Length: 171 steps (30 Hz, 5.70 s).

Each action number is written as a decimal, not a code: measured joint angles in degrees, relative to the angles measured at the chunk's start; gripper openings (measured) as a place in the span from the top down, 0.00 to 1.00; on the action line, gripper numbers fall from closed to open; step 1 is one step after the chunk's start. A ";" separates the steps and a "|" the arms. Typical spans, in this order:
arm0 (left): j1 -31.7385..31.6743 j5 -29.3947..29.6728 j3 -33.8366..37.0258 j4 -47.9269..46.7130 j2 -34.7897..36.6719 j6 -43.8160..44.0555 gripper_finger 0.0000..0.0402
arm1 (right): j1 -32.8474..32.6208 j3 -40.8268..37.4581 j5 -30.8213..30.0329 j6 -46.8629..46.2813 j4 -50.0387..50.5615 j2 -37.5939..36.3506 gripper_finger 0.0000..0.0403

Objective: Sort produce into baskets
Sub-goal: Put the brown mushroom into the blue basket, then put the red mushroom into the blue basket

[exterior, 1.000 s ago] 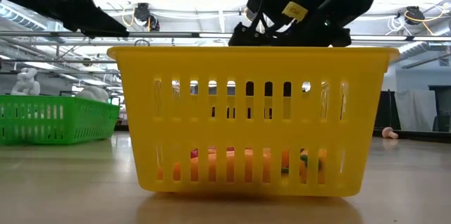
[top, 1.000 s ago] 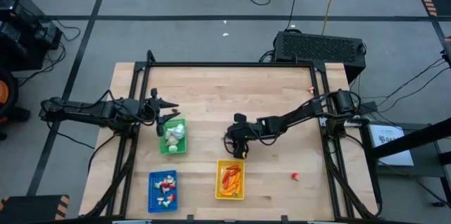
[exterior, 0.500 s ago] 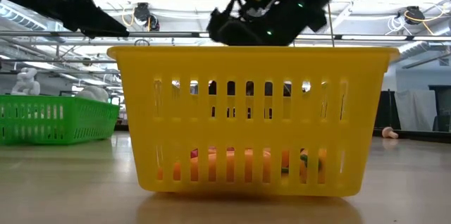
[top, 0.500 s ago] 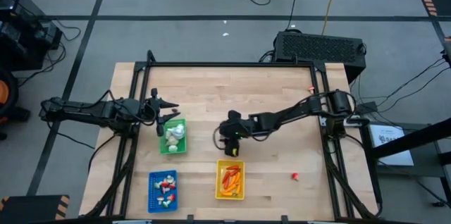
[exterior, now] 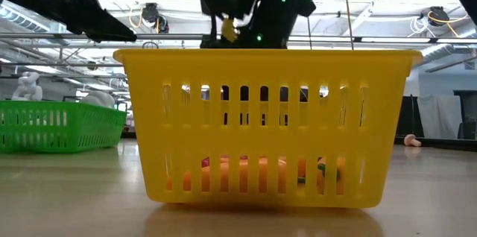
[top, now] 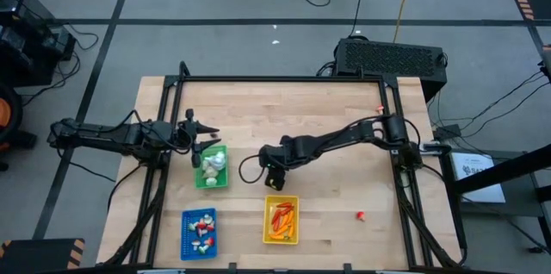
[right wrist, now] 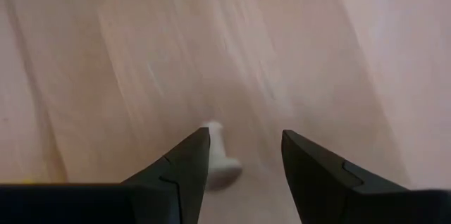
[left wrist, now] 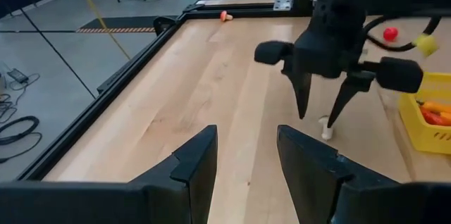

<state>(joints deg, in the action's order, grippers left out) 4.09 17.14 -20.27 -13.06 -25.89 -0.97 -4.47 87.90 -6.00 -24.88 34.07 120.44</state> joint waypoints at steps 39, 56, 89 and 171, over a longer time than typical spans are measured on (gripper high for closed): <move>0.00 -0.67 0.00 -0.35 -0.24 0.59 0.61 | -1.49 -0.07 3.36 9.96 -1.70 2.37 0.85; 0.01 -0.04 0.00 -0.56 -0.24 1.88 0.61 | -6.82 7.21 5.32 25.13 -41.54 2.96 0.80; -0.01 11.22 0.00 -2.54 -0.24 6.71 0.61 | -14.07 46.69 10.59 19.56 -44.47 35.58 0.79; 0.06 10.91 3.04 20.73 -3.54 0.04 0.61 | -29.74 -22.52 21.77 -49.79 33.45 -31.63 0.50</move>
<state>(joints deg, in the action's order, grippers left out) 4.14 28.05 -17.23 7.67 -29.43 -0.93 -34.21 65.37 15.77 -74.67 67.52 88.82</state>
